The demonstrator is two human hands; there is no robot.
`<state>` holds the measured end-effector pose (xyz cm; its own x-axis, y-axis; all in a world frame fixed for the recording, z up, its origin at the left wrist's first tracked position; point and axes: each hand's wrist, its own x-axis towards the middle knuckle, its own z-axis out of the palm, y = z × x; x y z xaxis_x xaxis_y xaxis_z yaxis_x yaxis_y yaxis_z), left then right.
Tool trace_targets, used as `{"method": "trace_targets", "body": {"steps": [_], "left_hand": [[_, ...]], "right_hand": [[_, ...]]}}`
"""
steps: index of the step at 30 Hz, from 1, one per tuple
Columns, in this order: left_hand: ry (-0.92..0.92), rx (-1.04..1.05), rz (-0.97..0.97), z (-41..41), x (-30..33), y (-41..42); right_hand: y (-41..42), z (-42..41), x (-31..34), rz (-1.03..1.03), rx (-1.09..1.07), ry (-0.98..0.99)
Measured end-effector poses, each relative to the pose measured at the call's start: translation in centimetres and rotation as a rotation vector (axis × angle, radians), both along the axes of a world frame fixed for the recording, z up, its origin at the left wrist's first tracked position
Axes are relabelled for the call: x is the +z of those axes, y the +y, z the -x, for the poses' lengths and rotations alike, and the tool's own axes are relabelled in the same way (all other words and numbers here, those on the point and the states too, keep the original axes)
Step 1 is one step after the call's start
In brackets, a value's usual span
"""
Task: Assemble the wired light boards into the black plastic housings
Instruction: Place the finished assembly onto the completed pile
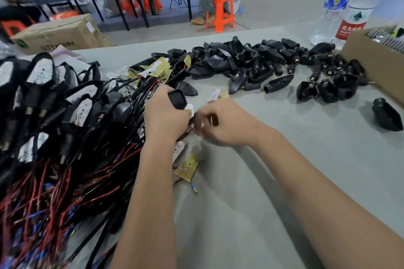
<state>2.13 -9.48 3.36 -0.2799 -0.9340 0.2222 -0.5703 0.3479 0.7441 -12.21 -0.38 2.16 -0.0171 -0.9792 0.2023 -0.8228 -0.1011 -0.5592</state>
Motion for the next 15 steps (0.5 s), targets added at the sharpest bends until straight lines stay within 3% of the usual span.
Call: {"method": "trace_targets", "body": {"steps": [4,7,9,10,15], "left_hand": [[0.063,0.036,-0.039,-1.3,0.5,-0.2],[0.072,0.009,-0.084,-2.0,0.3,0.0],[0.102,-0.053,-0.1,-2.3,0.5,0.2],[0.138,-0.093,-0.118,-2.4,0.7,0.2],[0.219,-0.317,-0.347,-2.2,1.7,1.0]], "right_hand": [[0.8,-2.3,0.6,-0.329,0.185,-0.03],[0.7,-3.4,0.6,-0.347,0.195,0.064],[0.9,-3.3,0.7,-0.298,0.18,0.013],[1.1,-2.9,0.7,-0.267,0.161,-0.074],[3.6,0.7,0.6,-0.069,0.035,-0.866]]}}
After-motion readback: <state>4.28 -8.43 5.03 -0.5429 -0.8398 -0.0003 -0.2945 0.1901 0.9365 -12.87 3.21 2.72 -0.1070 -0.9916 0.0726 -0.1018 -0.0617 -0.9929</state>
